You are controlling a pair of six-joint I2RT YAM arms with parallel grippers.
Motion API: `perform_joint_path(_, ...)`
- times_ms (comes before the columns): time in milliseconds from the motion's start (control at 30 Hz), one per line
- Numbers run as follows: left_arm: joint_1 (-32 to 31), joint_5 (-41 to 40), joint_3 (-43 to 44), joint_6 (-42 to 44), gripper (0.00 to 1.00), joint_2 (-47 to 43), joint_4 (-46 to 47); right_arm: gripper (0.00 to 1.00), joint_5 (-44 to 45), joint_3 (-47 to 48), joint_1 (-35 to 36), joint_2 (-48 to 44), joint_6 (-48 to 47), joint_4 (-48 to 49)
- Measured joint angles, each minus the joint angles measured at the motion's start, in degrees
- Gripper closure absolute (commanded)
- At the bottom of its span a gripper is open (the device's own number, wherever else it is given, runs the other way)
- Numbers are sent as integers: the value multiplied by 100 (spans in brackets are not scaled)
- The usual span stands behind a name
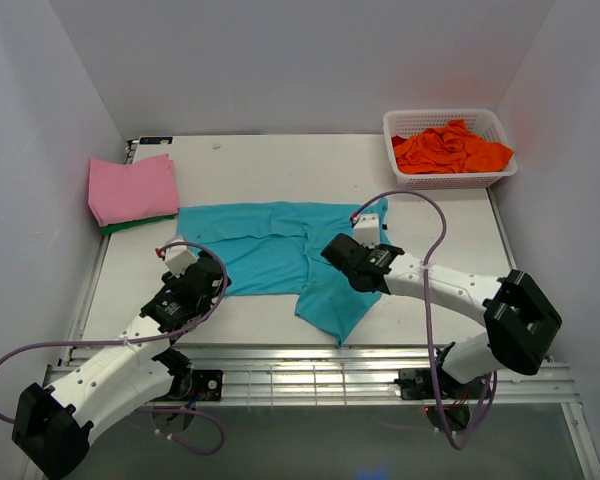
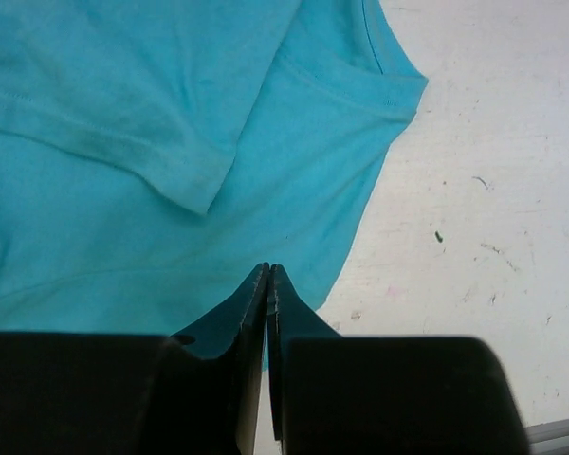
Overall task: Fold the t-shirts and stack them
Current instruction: Fold the tshirt
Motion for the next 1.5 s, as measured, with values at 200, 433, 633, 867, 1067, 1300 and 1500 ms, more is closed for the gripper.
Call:
perform_joint_path(200,0,0,0,2,22,-15,-2,92,-72,0,-479,407,-415,389)
perform_joint_path(433,0,-2,0,4,22,-83,-2,92,-262,-116,-774,837,-570,638)
perform_joint_path(633,0,-2,0,2,22,-83,-4,92,-452,-297,-1001,1123,-581,686)
perform_joint_path(867,0,-2,0,2,22,-105,-7,92,-431,-304,-1228,1198,-634,782)
perform_joint_path(1067,0,-2,0,2,22,-107,-7,92,-393,-173,-1569,1349,-835,833)
perform_joint_path(1300,0,-4,0,2,22,-105,-7,92,-479,140,-2170,1609,-1211,907)
perform_joint_path(1500,0,-44,0,-11,22,-98,-39,92,-566,503,-2623,1891,-1631,938)
